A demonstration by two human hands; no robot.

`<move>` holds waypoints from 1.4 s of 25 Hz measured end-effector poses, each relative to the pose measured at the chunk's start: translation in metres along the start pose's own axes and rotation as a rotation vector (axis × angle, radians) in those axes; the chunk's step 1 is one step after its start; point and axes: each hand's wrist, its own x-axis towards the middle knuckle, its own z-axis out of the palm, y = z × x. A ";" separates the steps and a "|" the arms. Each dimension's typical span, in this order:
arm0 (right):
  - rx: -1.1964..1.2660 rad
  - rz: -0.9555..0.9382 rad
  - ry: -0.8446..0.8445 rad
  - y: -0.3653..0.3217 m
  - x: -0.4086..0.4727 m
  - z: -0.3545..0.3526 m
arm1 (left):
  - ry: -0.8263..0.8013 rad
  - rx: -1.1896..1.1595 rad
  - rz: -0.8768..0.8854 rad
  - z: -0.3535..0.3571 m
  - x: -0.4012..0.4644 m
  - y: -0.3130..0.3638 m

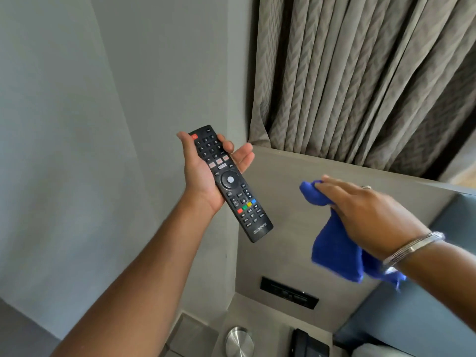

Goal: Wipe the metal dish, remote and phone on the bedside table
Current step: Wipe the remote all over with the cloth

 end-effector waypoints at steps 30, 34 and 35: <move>0.049 -0.239 0.000 -0.087 0.009 -0.023 | 0.118 0.179 0.052 0.030 -0.026 0.011; 0.011 -0.246 0.056 -0.097 0.013 -0.020 | 0.105 0.255 0.062 0.040 -0.032 0.010; -0.004 -0.256 0.068 -0.099 0.014 -0.019 | 0.109 0.271 0.068 0.042 -0.034 0.010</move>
